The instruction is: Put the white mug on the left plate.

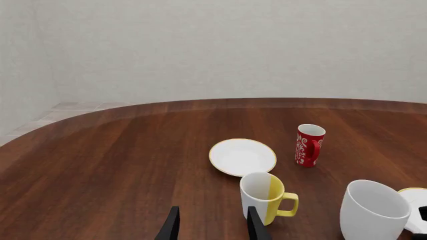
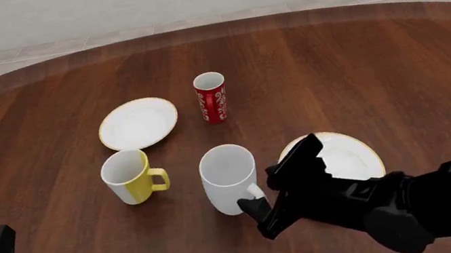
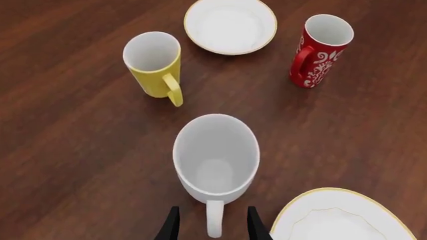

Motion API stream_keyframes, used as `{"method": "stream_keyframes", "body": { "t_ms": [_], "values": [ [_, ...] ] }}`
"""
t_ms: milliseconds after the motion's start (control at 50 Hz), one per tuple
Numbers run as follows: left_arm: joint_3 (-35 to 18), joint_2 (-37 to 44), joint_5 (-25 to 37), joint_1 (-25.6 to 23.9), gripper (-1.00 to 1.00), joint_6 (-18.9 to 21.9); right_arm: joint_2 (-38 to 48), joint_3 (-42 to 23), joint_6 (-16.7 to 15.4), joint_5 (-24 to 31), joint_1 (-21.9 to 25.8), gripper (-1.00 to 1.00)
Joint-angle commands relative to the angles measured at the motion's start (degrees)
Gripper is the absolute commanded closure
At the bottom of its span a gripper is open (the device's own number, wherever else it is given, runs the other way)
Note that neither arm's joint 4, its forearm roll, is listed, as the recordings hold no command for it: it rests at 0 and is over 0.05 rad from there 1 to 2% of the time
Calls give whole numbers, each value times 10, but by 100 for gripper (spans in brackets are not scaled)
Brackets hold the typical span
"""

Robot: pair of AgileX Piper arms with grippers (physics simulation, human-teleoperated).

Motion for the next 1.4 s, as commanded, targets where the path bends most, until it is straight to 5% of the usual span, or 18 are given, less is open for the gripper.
{"method": "stream_keyframes", "body": {
  "t_ms": [20, 1400],
  "values": [
    [0, 0, 0, 0, -100, 0, 7, -1, 2, -4, 1, -100],
    [0, 0, 0, 0, -100, 0, 58, 1, 12, -37, 0, -100]
  ]
}}
